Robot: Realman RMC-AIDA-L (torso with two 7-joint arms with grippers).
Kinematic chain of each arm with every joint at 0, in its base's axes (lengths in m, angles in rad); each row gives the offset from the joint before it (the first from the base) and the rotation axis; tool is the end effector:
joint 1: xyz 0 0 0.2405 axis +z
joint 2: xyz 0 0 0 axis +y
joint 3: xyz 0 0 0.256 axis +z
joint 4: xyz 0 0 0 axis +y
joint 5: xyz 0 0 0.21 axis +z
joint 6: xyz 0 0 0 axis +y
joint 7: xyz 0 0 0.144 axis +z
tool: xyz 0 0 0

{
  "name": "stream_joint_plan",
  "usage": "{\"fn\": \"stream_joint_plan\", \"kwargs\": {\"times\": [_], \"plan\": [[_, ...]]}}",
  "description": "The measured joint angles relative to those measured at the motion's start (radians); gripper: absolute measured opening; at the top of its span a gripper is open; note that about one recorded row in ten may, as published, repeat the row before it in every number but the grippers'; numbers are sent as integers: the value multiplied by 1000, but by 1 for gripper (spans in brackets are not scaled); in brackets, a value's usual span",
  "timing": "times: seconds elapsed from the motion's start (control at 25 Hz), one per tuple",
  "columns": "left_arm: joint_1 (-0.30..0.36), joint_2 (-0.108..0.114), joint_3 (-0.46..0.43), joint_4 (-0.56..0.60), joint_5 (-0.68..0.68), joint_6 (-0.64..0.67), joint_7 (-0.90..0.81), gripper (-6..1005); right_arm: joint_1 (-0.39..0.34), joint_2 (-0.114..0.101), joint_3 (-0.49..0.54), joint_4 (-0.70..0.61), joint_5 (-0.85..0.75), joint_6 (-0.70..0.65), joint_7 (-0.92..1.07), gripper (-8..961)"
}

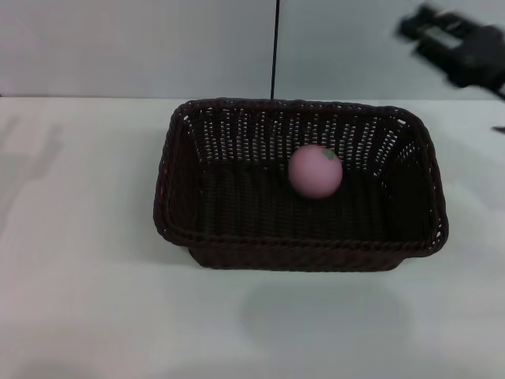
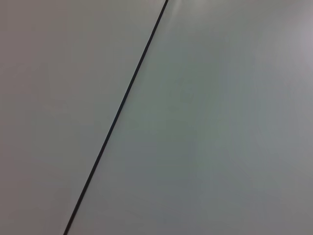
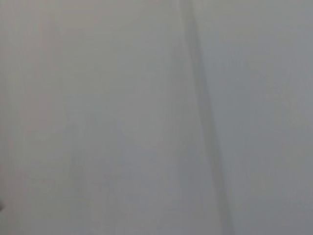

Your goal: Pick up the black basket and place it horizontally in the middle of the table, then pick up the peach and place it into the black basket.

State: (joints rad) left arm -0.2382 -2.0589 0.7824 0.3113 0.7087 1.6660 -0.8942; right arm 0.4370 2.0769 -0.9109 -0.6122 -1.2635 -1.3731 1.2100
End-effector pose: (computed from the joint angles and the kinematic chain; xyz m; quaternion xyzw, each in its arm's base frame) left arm -0.3316 0.2674 0.0929 -0.6094 -0.1965 -0.5653 0.5200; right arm 0.2451 0.3555 0.0329 -0.8275 0.2011 0.4329 0.2956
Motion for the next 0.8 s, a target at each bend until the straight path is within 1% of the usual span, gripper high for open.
{"fn": "stream_joint_plan", "kwargs": {"times": [0.04,0.08,0.16,0.2,0.24,0.28,0.44,0.6,0.8], "plan": [[-1,0,0,0,0,0,0,834,-12,1,32,93,117,-3,-119,465],[-2,0,0,0,0,1,0,834,-12,1,32,93,117,-3,-119,465],[-4,0,0,0,0,3,0,834,-20,2,64,214,283,-28,-269,465],[-6,0,0,0,0,3,0,834,-21,2,73,254,333,-41,-316,465],[-9,0,0,0,0,3,0,834,-28,2,93,327,440,-84,-421,465],[-11,0,0,0,0,3,0,834,-28,2,93,327,440,-84,-421,465],[-18,0,0,0,0,2,0,834,-41,2,137,423,603,-175,-546,465],[-29,-1,0,0,0,1,0,834,-45,2,169,455,651,-203,-566,465],[-32,-1,0,-2,0,-1,0,834,-50,2,185,457,654,-208,-567,465]]}}
